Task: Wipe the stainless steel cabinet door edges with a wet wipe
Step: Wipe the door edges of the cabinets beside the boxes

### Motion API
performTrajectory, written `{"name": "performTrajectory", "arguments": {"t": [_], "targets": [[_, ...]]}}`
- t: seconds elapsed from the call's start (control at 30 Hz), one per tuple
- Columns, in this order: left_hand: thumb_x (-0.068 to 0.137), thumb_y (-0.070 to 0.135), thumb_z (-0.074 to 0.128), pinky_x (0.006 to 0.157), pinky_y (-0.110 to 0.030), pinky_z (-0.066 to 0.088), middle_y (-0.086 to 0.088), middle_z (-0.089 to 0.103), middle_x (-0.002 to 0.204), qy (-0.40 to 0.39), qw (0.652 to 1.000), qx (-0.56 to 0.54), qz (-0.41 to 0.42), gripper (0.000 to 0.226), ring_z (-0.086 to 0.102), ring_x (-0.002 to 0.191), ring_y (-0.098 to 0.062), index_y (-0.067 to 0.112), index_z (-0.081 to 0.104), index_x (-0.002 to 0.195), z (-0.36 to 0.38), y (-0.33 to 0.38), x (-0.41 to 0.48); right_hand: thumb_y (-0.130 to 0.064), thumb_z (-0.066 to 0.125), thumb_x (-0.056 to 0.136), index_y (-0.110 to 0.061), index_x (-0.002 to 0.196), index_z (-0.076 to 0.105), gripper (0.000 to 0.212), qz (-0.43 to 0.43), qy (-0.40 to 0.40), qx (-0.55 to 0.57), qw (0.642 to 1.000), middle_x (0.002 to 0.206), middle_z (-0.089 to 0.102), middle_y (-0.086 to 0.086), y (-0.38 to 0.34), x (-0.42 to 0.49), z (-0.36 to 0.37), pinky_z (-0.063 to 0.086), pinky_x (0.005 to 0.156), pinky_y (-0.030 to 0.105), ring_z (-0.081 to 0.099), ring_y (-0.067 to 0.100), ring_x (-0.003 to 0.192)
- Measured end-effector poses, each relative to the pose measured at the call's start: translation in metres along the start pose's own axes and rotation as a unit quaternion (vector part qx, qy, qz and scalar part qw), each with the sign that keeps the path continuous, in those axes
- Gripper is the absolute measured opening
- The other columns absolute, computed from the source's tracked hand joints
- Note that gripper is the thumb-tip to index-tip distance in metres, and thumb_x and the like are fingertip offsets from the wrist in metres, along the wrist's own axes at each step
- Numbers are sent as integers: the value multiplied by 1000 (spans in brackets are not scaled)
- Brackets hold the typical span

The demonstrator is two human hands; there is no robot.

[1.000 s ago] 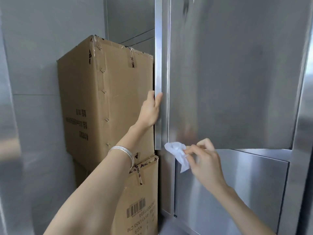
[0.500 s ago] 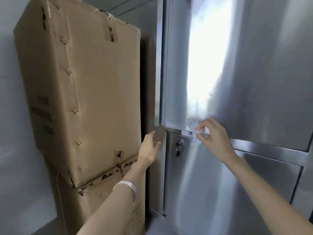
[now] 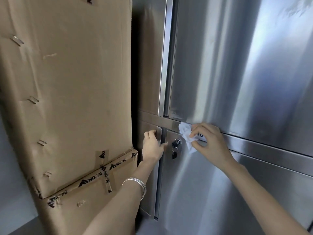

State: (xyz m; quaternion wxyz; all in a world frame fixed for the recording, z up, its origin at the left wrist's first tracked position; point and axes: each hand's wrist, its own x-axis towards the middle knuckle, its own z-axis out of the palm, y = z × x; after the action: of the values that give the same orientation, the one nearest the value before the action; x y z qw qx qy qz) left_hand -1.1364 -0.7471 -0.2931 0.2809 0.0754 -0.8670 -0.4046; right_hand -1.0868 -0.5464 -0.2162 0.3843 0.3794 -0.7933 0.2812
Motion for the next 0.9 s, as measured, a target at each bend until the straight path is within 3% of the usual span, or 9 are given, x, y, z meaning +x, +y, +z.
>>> {"name": "performTrajectory", "arguments": {"t": [0.07, 0.2, 0.37, 0.5, 0.63, 0.73, 0.9], "targets": [[82, 27, 76, 94, -37, 45, -5, 44, 131, -2, 1000, -2, -5, 58, 52, 116, -23, 8, 45, 127, -1, -8, 4, 14, 70, 66, -5, 75, 65, 22, 0, 3, 19, 1000, 85, 62, 2, -3, -5, 3, 46, 80, 45, 61, 25, 92], [81, 25, 76, 91, -39, 47, -4, 48, 127, -17, 1000, 8, -6, 54, 56, 109, -23, 10, 45, 123, -2, -20, 6, 13, 68, 70, -5, 75, 65, 19, -4, 34, 53, 998, 84, 62, 4, -13, -23, 10, 44, 82, 28, 58, 16, 94], [81, 24, 71, 81, -42, 49, -6, 49, 123, -7, 998, 55, 1, 47, 56, 104, -28, 10, 44, 116, 0, -15, 8, 12, 67, 72, -7, 76, 64, 20, 20, 6, 64, 998, 84, 60, -1, -21, -47, 17, 45, 76, 28, 59, 16, 83], [84, 19, 64, 76, -41, 49, -8, 53, 119, 2, 996, 87, 24, 37, 59, 99, -35, 9, 47, 114, 0, -13, 0, 11, 67, 75, -10, 77, 63, 21, 51, -11, 66, 996, 84, 58, -4, -24, -65, 15, 42, 73, 17, 58, 11, 82], [85, 14, 59, 76, -35, 45, -1, 64, 107, 61, 997, 34, -15, 22, 62, 96, -31, 16, 53, 107, -12, -21, -6, 10, 68, 75, -13, 76, 62, 24, 65, -12, 67, 996, 84, 58, -6, -26, -77, 8, 45, 73, 21, 58, 9, 81], [82, 30, 68, 79, -36, 47, -2, 57, 115, 1, 999, 51, -15, 36, 60, 101, -31, 16, 51, 110, -11, -13, -1, 8, 68, 75, -18, 75, 60, 27, 76, -6, 67, 995, 85, 56, -9, -30, -86, 6, 46, 74, 23, 59, 8, 82], [84, 27, 66, 81, -41, 48, -11, 52, 122, -21, 995, 87, -37, 39, 58, 104, -38, 8, 48, 113, 6, -14, -1, 7, 67, 75, -21, 76, 59, 29, 94, -1, 63, 994, 86, 56, -11, -24, -86, 0, 47, 74, 26, 60, 9, 83]]}}
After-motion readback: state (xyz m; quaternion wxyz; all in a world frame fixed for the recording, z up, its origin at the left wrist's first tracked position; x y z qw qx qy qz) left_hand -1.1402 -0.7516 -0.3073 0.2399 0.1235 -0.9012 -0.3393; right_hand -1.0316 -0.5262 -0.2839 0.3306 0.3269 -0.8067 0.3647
